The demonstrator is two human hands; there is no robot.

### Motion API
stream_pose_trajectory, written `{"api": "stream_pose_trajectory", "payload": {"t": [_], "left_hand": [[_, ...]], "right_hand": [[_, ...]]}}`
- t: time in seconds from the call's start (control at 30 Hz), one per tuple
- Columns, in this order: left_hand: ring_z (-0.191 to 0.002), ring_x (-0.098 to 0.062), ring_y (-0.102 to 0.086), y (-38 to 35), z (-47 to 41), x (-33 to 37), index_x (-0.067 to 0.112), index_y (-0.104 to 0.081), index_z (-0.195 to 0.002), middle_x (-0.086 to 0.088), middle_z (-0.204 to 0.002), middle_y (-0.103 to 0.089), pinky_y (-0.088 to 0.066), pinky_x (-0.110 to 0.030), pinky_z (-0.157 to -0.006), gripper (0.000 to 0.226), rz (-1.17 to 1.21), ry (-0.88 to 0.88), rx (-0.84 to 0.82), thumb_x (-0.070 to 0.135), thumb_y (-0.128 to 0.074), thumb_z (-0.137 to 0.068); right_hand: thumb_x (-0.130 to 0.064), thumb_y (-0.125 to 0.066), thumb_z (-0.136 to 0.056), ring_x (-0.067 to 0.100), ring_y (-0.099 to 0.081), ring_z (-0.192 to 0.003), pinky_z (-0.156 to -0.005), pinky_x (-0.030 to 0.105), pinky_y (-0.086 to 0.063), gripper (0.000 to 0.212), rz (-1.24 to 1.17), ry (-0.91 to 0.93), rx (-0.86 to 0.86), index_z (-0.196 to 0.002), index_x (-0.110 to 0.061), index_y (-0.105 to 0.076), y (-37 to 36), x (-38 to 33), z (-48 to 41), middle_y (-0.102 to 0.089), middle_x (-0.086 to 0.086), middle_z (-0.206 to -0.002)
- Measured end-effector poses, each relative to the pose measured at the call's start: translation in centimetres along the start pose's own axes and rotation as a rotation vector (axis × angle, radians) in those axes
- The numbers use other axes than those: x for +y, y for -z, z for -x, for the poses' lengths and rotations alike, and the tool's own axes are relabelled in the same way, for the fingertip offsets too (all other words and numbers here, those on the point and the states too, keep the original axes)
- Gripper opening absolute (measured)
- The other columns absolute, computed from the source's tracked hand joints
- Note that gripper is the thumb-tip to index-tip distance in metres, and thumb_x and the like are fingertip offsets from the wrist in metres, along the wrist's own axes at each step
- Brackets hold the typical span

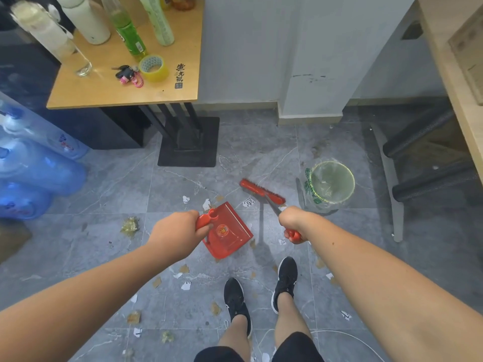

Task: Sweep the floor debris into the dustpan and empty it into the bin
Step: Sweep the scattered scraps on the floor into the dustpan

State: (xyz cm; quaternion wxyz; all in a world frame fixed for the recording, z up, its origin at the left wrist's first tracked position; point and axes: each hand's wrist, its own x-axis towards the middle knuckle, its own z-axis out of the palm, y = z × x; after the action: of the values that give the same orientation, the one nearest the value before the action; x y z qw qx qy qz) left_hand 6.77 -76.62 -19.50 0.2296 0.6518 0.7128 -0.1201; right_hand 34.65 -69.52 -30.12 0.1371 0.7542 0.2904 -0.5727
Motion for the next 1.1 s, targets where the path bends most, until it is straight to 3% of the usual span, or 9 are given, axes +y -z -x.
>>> {"api": "stream_pose_trajectory", "payload": {"t": [0.37,0.5,0.63,0.9,1.1], "left_hand": [[-0.054,-0.013,-0.052,-1.0,3.6,-3.8,0.022,-0.044,-0.071,0.005,-0.063,-0.056,-0.044,-0.03,-0.051,0.047,0.043,-0.03,0.033,0.058,-0.047,-0.101],[-0.049,-0.013,-0.05,-2.3,5.8,-5.9,0.018,-0.049,-0.071,0.005,-0.058,-0.054,-0.042,-0.029,-0.049,0.052,0.085,-0.006,0.075,0.062,-0.05,-0.098],[-0.045,-0.011,-0.048,-3.2,8.1,-6.8,0.016,-0.054,-0.074,0.004,-0.053,-0.052,-0.036,-0.025,-0.044,0.053,0.069,0.002,0.119,0.063,-0.05,-0.098],[-0.05,-0.011,-0.051,-5.1,14.2,-2.5,0.018,-0.05,-0.072,0.003,-0.058,-0.055,-0.034,-0.026,-0.045,0.052,0.0,0.07,0.144,0.062,-0.047,-0.099],[-0.056,-0.016,-0.057,-7.8,19.6,2.7,0.018,-0.047,-0.069,0.003,-0.06,-0.057,-0.036,-0.03,-0.047,0.053,-0.052,0.105,0.141,0.063,-0.048,-0.097]], "right_hand": [[-0.009,-0.028,-0.094,0.013,-0.037,-0.026,-0.037,0.016,-0.034,0.044,0.059,0.041,-0.007,-0.136,-0.012,-0.04,-6.2,3.3,4.2,-0.053,0.013,-0.074],[-0.004,-0.026,-0.092,0.015,-0.039,-0.04,-0.041,0.02,-0.034,0.035,0.102,0.068,-0.02,-0.121,-0.008,-0.045,-9.1,5.5,5.5,-0.054,0.015,-0.073],[-0.002,-0.027,-0.09,0.017,-0.039,-0.045,-0.042,0.023,-0.035,0.045,0.193,0.102,-0.023,-0.129,-0.003,-0.049,-10.8,8.2,6.4,-0.056,0.017,-0.072],[-0.005,-0.032,-0.093,0.017,-0.04,-0.047,-0.044,0.025,-0.037,0.046,0.24,0.133,-0.079,-0.137,-0.005,-0.046,-10.5,15.4,8.5,-0.054,0.015,-0.072],[0.001,-0.038,-0.09,0.019,-0.044,-0.045,-0.045,0.025,-0.036,0.021,0.115,0.209,-0.079,-0.106,0.002,-0.051,-8.1,23.0,9.5,-0.055,0.019,-0.066]]}}
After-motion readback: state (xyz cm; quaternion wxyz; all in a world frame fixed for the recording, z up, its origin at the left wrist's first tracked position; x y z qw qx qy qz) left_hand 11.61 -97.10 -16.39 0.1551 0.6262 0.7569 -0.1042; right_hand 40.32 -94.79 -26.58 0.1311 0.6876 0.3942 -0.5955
